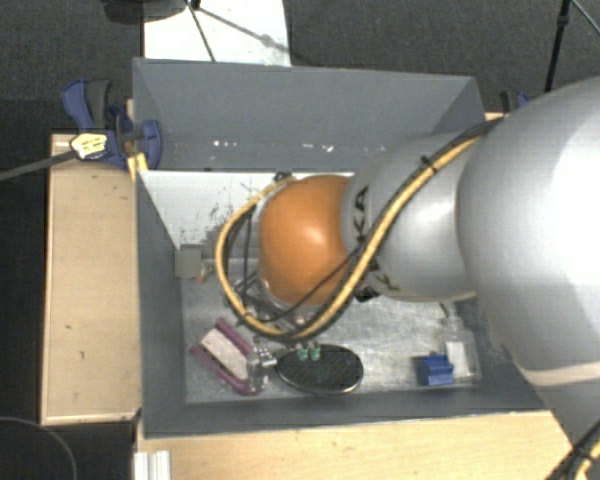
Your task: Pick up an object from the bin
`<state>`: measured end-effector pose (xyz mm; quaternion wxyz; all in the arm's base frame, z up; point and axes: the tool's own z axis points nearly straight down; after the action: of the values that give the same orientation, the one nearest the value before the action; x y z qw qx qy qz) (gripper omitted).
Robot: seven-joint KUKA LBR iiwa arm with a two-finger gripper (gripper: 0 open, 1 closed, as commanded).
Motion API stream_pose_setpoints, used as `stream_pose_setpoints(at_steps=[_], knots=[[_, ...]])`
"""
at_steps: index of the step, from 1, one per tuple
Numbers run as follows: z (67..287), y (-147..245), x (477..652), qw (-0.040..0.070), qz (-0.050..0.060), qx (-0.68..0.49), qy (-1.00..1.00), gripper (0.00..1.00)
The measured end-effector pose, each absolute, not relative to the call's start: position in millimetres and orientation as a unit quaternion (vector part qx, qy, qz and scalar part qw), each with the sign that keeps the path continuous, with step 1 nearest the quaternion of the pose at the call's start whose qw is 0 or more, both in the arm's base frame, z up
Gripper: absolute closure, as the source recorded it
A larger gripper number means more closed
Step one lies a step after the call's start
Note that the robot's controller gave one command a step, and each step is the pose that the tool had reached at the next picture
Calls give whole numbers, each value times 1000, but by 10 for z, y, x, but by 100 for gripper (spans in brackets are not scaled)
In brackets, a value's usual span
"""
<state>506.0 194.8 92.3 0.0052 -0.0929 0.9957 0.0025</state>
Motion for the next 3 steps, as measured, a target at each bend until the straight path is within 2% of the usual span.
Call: stream_pose_setpoints(at_steps=[1,2,3], knots=[[796,1675,4866,7,4,-66,998,0],[816,1320,4863,1,0,-69,998,0],[770,474,4853,2,-2,-107,994,0]])
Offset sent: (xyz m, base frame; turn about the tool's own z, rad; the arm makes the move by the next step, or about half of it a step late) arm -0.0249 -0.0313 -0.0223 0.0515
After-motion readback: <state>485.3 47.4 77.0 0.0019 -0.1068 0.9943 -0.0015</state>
